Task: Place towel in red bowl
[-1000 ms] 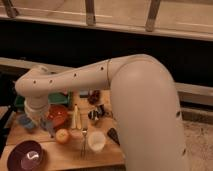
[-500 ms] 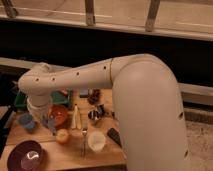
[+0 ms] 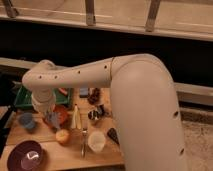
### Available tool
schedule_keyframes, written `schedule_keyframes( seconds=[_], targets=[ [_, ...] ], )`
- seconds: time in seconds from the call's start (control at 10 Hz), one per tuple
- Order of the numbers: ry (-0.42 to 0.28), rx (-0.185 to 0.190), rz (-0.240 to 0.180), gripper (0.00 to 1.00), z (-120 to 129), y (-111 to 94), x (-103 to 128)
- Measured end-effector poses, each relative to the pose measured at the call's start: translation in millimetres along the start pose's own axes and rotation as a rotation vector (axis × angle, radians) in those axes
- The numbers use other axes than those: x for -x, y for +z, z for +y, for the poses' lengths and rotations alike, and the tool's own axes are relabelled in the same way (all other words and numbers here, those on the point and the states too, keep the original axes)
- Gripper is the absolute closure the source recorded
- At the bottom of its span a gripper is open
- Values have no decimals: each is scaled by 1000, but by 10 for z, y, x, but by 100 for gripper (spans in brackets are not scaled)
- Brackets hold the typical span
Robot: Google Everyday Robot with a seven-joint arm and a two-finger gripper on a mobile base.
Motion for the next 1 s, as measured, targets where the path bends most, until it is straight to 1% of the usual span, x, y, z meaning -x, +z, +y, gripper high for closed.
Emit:
schedule_keyframes(
  seconds=[0.2,0.3,0.4,0.5,0.6,0.7,0.8,0.9,1.0],
  targets=[
    [-2,-16,-14,87,-217,46,172],
    [5,-7,-21,87,-286,126,214],
    [7,10,-26,84,-303,225,240],
    [14,37,-32,75,-328,366,261],
    [30,76,-37,63,-370,561,271],
    [39,97,-39,56,-399,660,271],
    [41,118,-47,43,-398,778,288],
    [37,129,-54,32,-377,821,318],
    [36,137,-64,24,-368,803,354]
  ],
)
